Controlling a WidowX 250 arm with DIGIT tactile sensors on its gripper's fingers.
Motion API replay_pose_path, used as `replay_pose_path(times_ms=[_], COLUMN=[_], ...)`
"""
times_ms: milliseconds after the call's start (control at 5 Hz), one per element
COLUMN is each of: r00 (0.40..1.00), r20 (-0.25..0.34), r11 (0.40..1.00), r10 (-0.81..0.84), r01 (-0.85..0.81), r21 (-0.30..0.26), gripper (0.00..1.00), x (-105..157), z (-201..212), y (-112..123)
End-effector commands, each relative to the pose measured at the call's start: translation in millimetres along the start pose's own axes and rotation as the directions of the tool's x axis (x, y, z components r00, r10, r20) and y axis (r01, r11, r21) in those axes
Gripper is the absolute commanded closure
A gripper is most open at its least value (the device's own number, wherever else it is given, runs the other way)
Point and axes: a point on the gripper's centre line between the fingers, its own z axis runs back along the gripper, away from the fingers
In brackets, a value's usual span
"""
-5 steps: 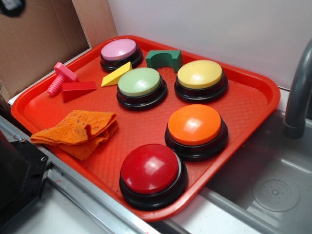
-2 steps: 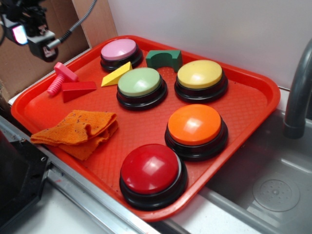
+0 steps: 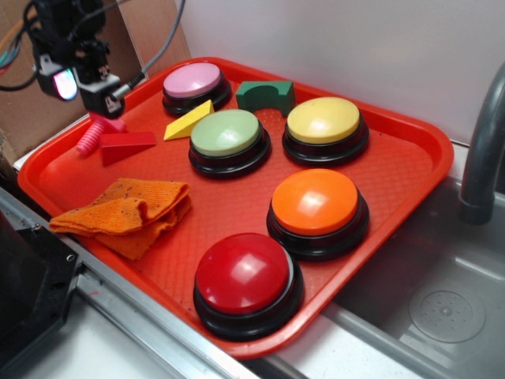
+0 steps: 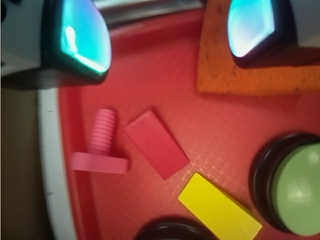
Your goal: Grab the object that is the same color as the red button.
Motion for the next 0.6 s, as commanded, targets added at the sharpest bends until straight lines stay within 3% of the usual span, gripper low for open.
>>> replay_pose_path(times_ms=[0,400], r00=[0.990,0.951], r20=[0.017,0.014], r11=[0.989,0.950], r10=[0.137,0.309], r01=[-0.136,-0.309], r21=[-0.066,0.038], gripper=[0.00,0.00], x=[14,27], z=[-24,-44], y=[15,24])
